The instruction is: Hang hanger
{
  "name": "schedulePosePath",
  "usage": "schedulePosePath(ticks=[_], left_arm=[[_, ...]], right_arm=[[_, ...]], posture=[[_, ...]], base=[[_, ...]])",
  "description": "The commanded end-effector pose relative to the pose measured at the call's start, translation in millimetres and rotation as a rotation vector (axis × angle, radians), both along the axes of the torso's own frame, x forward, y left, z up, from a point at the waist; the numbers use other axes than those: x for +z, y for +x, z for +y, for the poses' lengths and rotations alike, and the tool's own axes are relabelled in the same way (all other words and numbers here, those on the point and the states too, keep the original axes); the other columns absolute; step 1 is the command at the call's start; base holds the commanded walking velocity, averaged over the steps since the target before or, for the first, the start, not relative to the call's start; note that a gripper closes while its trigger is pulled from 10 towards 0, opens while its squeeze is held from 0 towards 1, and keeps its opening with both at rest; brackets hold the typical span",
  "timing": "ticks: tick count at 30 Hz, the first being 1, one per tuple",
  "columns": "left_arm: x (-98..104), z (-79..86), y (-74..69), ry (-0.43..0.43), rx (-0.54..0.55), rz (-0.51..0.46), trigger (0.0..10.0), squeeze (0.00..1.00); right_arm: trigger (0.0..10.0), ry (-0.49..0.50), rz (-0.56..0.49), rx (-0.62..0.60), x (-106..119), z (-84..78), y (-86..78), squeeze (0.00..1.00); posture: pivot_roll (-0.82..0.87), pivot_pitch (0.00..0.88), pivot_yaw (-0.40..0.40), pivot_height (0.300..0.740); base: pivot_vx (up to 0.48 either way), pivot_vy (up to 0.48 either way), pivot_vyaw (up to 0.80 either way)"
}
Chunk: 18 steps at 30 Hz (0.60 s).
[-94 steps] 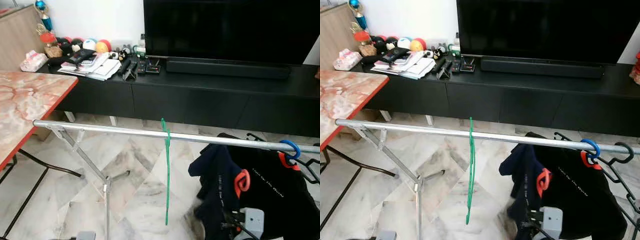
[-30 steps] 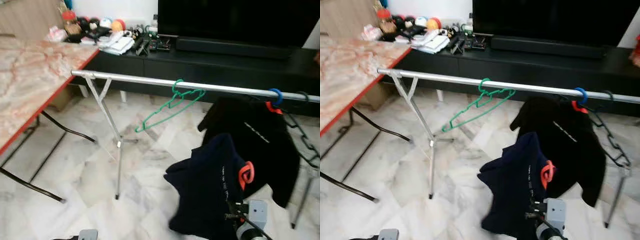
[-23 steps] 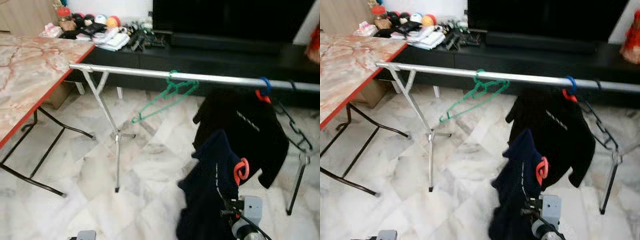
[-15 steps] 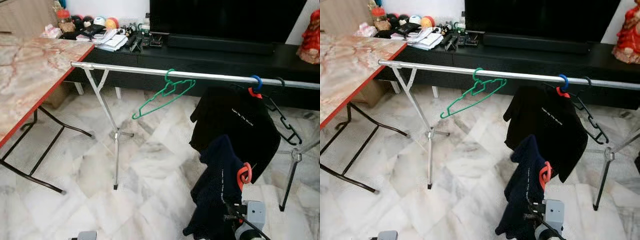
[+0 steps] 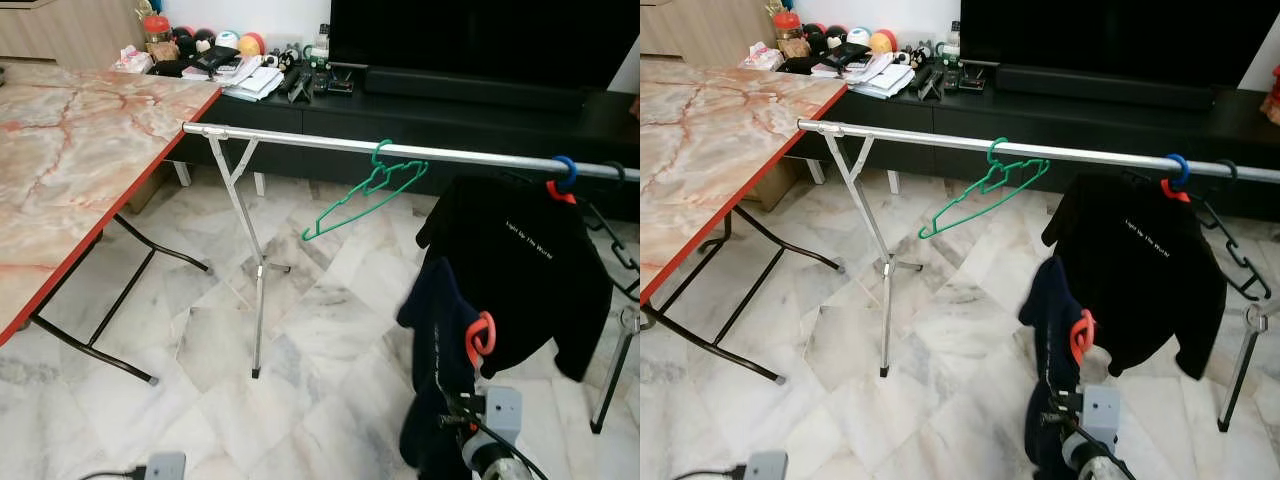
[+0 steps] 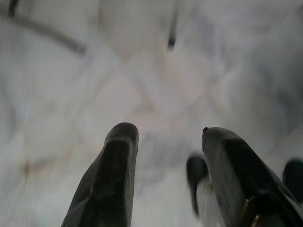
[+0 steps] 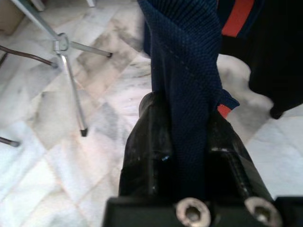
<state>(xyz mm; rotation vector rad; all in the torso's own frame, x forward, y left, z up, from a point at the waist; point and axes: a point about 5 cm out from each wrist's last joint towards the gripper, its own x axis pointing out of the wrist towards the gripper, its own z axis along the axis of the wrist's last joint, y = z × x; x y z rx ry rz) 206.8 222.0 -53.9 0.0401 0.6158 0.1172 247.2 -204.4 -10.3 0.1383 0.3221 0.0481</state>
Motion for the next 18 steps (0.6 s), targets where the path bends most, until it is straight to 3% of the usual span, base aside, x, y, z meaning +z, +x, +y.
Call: schedulePosePath(ticks=[1, 5, 10, 13, 14, 15, 16, 18], left_arm=[[3.6, -2.4, 4.6, -0.002, -0.039, -0.028, 10.0, 0.0], [17.0, -9.1, 24.7, 0.01, -0.15, -0.087, 10.0, 0.0], [31.2, -17.6, 42.8, 0.015, -0.201, -0.167, 10.0, 0.0], [36.4, -23.4, 48.9, 0.013, -0.236, -0.196, 10.0, 0.0], [44.2, -31.0, 56.4, 0.033, -0.308, -0.237, 10.0, 0.0], [48.1, -34.5, 59.6, 0.042, -0.347, -0.256, 10.0, 0.0], [48.1, -34.5, 59.6, 0.042, -0.347, -0.256, 10.0, 0.0], [53.6, -39.4, 63.9, 0.042, -0.399, -0.282, 10.0, 0.0]], right_arm=[[10.0, -0.013, -0.007, -0.014, 2.9, -8.0, 2.0, 0.0], [10.0, -0.025, -0.016, -0.009, 7.9, -10.9, 8.9, 0.0], [10.0, -0.04, -0.01, 0.07, 12.7, -6.7, 16.6, 0.0], [10.0, -0.103, 0.027, 0.173, 11.7, -3.7, 17.9, 0.0], [10.0, -0.12, 0.076, 0.33, 10.4, -0.7, 16.7, 0.0], [10.0, -0.125, 0.083, 0.41, 11.9, 0.3, 15.9, 0.0], [10.0, -0.125, 0.083, 0.41, 11.9, 0.3, 15.9, 0.0], [10.0, -0.132, 0.087, 0.521, 15.7, 1.1, 14.9, 0.0]], posture=[[-0.04, 0.148, -0.027, 0.74], [-0.03, 0.148, -0.023, 0.74], [-0.04, 0.149, -0.018, 0.74], [-0.05, 0.151, -0.017, 0.74], [-0.04, 0.156, -0.014, 0.74], [-0.04, 0.156, -0.014, 0.74], [-0.04, 0.156, -0.014, 0.74], [-0.04, 0.16, -0.013, 0.74]], base=[[0.0, 0.0, 0.0], [0.0, 0.0, 0.0], [0.0, 0.0, 0.0], [0.0, -0.296, 0.0], [0.0, -0.401, 0.0], [0.0, -0.311, 0.0], [0.0, -0.311, 0.0], [0.0, -0.156, 0.0]])
